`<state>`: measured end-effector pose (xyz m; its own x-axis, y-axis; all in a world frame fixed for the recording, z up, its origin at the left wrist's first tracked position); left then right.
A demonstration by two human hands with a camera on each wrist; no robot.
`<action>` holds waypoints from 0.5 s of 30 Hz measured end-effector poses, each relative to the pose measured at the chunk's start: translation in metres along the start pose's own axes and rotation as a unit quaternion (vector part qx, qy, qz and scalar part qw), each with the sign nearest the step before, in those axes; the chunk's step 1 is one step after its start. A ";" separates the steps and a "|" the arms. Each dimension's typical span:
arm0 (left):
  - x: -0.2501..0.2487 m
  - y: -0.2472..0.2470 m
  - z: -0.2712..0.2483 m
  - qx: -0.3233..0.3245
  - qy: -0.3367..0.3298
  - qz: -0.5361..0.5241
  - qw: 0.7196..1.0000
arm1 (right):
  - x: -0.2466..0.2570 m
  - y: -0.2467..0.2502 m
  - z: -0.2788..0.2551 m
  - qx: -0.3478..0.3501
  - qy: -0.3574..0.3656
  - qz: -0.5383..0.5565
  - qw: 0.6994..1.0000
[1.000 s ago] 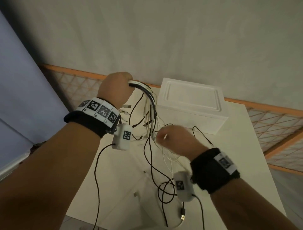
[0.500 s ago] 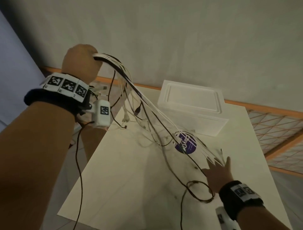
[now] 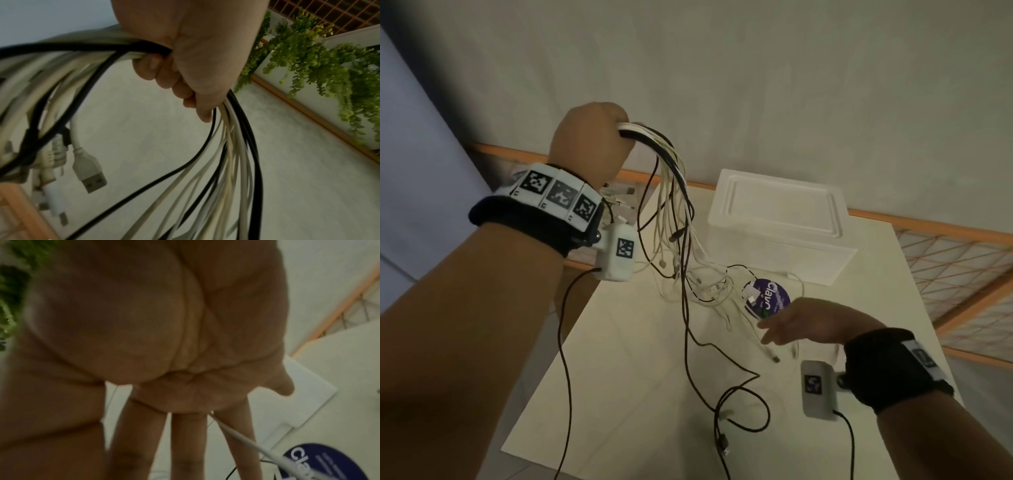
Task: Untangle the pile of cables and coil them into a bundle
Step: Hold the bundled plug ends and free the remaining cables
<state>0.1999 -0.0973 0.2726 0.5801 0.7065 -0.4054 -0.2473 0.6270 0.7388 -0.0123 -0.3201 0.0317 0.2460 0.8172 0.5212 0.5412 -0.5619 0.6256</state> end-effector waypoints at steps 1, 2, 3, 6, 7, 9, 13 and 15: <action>0.000 0.001 0.000 -0.002 -0.001 -0.001 1.000 | 0.005 -0.002 0.000 0.010 0.017 0.040 0.999; 0.001 0.002 -0.001 -0.002 -0.001 0.000 1.000 | 0.006 -0.001 0.000 0.003 0.029 0.088 0.996; 0.002 0.004 -0.002 -0.001 -0.002 0.000 1.000 | 0.004 0.003 0.000 -0.026 0.033 0.136 0.990; 0.002 0.006 -0.006 0.002 -0.005 -0.006 1.000 | -0.005 0.033 -0.002 -0.214 -0.009 0.106 0.971; 0.000 0.005 -0.007 0.004 -0.010 -0.008 1.000 | -0.004 0.044 -0.005 -0.266 -0.053 -0.006 0.963; -0.007 0.003 -0.009 0.008 -0.024 -0.016 1.000 | 0.019 0.066 -0.014 -0.370 -0.093 -0.157 0.911; -0.037 -0.001 -0.014 0.007 -0.059 -0.052 0.997 | 0.099 0.079 -0.020 -0.502 0.048 -0.166 0.847; -0.056 -0.002 -0.016 0.013 -0.078 -0.069 0.994 | 0.114 0.066 0.009 -0.439 0.067 -0.134 0.886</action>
<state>0.1557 -0.1328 0.2846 0.7216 0.5526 -0.4170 -0.1373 0.7046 0.6962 0.0582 -0.2628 0.1271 0.0736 0.9472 0.3122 -0.2837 -0.2802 0.9171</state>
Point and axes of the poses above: each hand's wrist, its own z-axis towards the middle knuckle, its own y-axis out of the back of the hand, x = y × z, the point moved 9 cm from there along z, towards the middle knuckle, and after that the axes turned 8 degrees about -z, right-handed, at the moved point
